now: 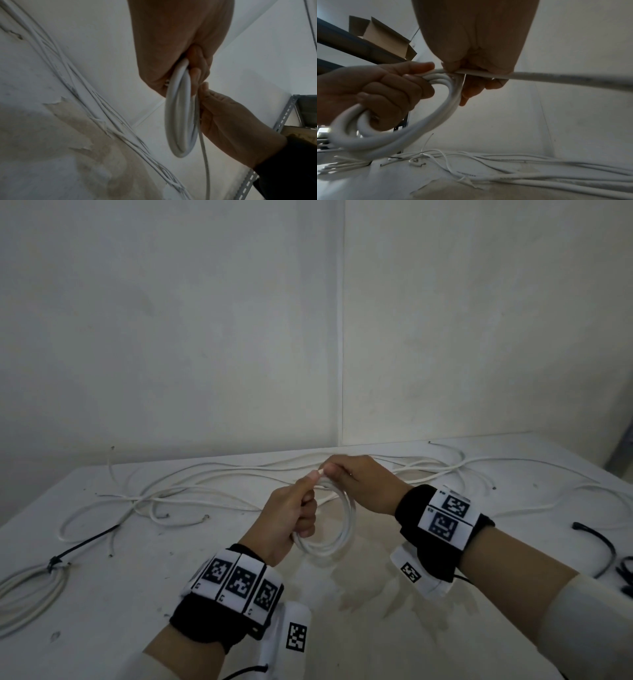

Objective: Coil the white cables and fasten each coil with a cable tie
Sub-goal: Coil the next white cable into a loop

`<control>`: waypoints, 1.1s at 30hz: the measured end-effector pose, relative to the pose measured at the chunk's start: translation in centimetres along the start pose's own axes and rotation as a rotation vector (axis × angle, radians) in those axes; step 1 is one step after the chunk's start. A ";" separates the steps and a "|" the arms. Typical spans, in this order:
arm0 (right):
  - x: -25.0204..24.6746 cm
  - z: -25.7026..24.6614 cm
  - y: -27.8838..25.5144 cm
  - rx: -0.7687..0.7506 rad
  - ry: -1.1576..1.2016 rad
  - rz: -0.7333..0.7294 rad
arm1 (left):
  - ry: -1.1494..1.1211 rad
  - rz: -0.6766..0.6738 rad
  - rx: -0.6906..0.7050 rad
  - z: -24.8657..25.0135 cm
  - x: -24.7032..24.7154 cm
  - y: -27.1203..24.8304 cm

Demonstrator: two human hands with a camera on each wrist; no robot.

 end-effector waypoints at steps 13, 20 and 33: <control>-0.7 3.5 -2.5 0.235 -0.082 -0.016 | -0.173 0.194 0.079 1.2 -2.4 0.9; -3.1 6.8 -4.2 0.427 -0.854 -0.183 | -0.172 0.251 0.088 0.9 -2.6 1.0; -4.2 10.9 -3.6 0.619 -0.632 -0.089 | -0.112 0.216 0.134 1.1 -1.9 0.6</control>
Point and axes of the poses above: each hand's wrist, its own y-axis towards the middle knuckle, its own x-axis out of the palm, z = x × y, the point moved 5 cm from there along y, towards the middle knuckle, and after that the axes turned 10 degrees about z, right-handed, at the moved point
